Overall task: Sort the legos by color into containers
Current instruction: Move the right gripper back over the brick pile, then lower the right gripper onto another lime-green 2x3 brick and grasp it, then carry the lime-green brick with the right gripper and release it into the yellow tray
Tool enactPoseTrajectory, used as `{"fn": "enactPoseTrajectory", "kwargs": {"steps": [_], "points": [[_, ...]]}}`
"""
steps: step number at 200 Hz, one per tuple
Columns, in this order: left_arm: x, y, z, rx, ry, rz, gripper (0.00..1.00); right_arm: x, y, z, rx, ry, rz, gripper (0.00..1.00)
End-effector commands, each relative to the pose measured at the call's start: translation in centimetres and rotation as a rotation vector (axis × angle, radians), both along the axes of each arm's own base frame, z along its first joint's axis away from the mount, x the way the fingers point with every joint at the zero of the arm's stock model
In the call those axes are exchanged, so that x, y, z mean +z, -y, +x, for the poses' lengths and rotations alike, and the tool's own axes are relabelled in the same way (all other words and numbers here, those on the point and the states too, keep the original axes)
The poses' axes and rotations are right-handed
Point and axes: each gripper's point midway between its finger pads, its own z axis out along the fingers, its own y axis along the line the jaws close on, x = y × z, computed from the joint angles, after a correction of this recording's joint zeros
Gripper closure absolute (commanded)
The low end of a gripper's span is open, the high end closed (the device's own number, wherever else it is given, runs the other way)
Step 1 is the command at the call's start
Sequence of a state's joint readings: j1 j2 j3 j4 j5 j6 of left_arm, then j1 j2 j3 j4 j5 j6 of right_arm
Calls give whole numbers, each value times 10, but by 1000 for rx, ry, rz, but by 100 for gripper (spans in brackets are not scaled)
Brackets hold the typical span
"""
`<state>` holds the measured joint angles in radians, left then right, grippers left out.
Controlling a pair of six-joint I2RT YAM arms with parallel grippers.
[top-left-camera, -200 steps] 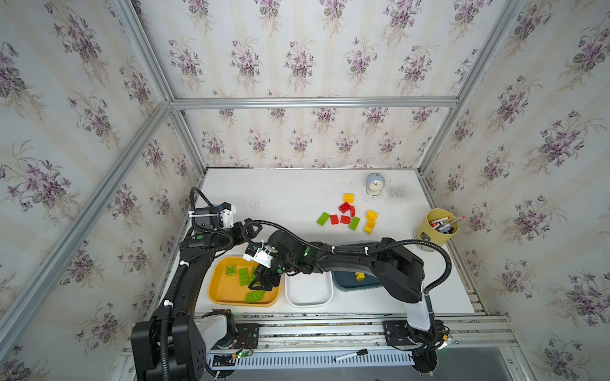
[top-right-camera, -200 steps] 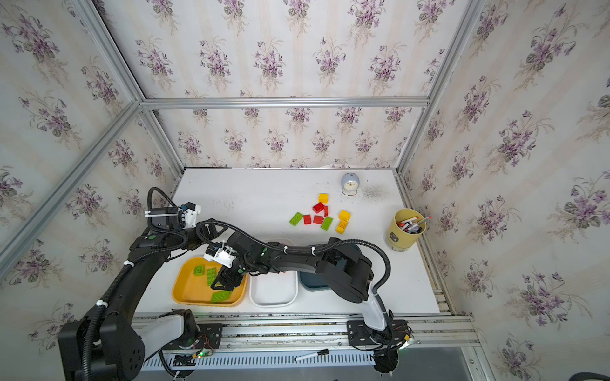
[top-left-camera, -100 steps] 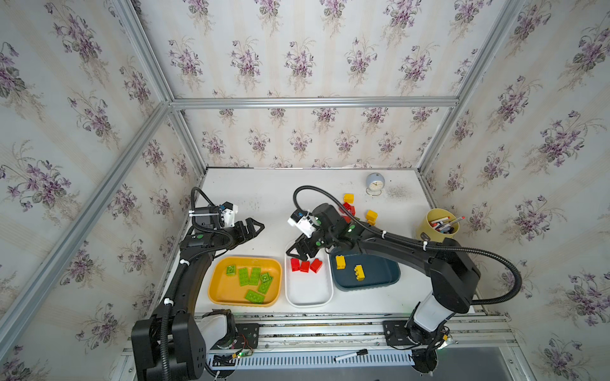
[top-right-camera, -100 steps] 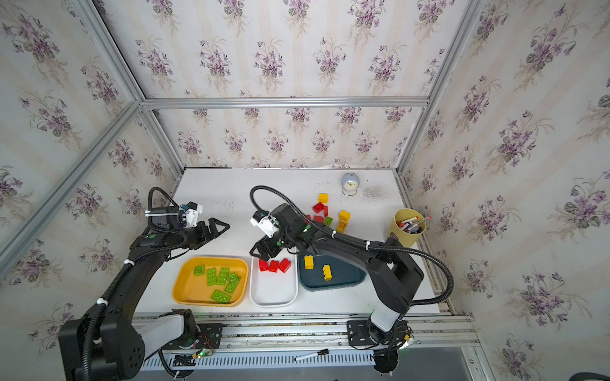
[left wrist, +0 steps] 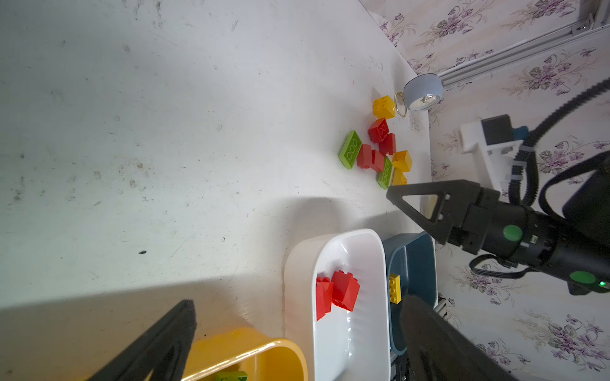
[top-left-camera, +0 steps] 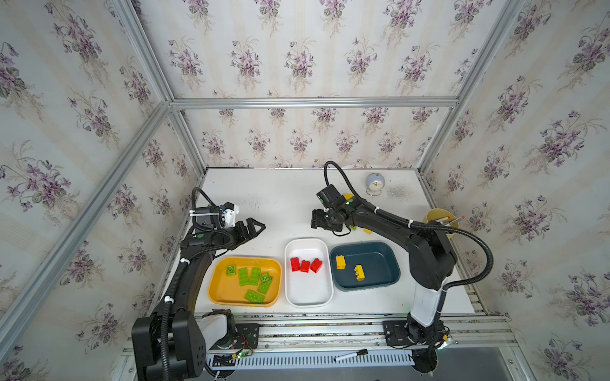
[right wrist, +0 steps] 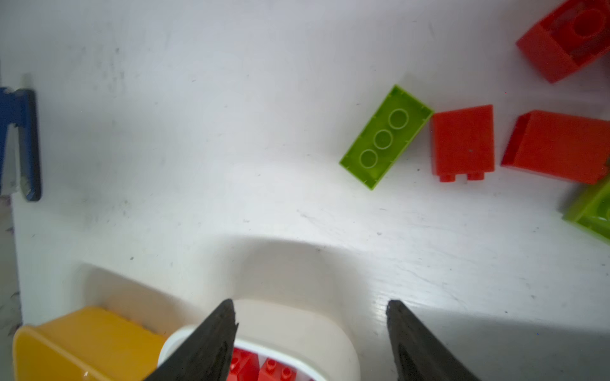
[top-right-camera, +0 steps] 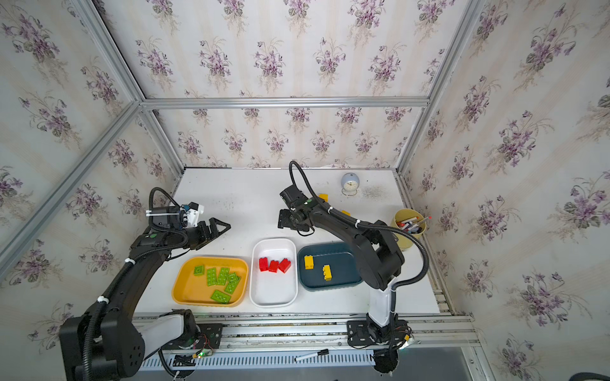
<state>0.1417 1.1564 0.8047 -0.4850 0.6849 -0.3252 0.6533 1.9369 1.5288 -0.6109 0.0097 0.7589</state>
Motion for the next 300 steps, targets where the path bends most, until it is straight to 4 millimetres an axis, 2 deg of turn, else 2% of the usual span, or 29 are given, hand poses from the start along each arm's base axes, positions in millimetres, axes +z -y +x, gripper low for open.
{"fn": "enactPoseTrajectory", "kwargs": {"steps": [1,39,66,108,154,169,189,203,223,246,257,276,300], "points": [[5,2,3,-15,27,-6,1,-13,19,14,-150,-32,-86,25],[2,2,2,-19,18,-6,1,-36,15,44,-169,-51,-110,25],[1,3,2,-24,18,-4,1,-51,13,57,-173,-76,-121,28],[-1,3,3,-27,12,-7,1,-69,13,68,-179,-99,-163,39],[-1,3,3,-29,7,-14,1,-82,22,68,-185,-136,-243,45],[-2,4,3,-30,4,-16,1,-83,24,70,-175,-126,-263,52],[-1,4,4,-32,5,-19,1,-83,26,73,-152,-117,-285,67],[0,5,4,-34,8,-21,1,-76,23,75,-112,-97,-294,74],[0,5,4,-35,8,-23,1,-60,21,76,-34,-46,-328,78],[3,5,6,-35,12,-25,1,-31,9,69,90,22,-304,79],[5,4,7,-32,15,-23,1,-8,-3,62,171,84,-280,78],[6,3,9,-30,18,-17,1,25,-36,34,362,173,-186,75],[8,3,11,-31,15,-19,1,57,-83,-28,620,268,-6,73]]}}
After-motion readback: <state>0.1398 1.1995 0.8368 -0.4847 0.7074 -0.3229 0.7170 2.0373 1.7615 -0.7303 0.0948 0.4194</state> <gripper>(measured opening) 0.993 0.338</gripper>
